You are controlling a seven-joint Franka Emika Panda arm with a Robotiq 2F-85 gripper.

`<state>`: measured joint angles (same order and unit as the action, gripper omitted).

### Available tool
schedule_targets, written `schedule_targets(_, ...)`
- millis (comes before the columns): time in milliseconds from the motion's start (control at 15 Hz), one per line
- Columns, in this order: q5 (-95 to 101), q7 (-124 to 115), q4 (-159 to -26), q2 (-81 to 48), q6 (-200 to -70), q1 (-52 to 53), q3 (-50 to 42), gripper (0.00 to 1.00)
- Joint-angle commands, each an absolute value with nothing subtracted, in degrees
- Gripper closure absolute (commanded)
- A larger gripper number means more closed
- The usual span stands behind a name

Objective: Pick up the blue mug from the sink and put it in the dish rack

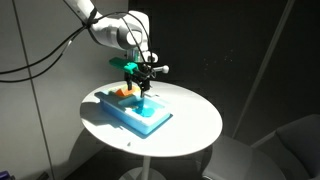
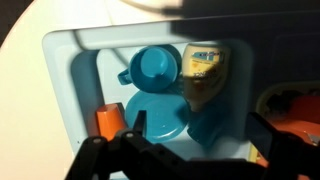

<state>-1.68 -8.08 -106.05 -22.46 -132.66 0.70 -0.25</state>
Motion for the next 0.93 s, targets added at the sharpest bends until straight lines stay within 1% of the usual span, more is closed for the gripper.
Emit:
schedule_targets(0, -2.39, -11.86, -105.77, -22.98, -133.73, 1.49, -0.73, 0.00)
schedule_targets(867, -2.27, -18.44, -106.91, -24.25, -133.83, 3.09, -1.14, 0.00)
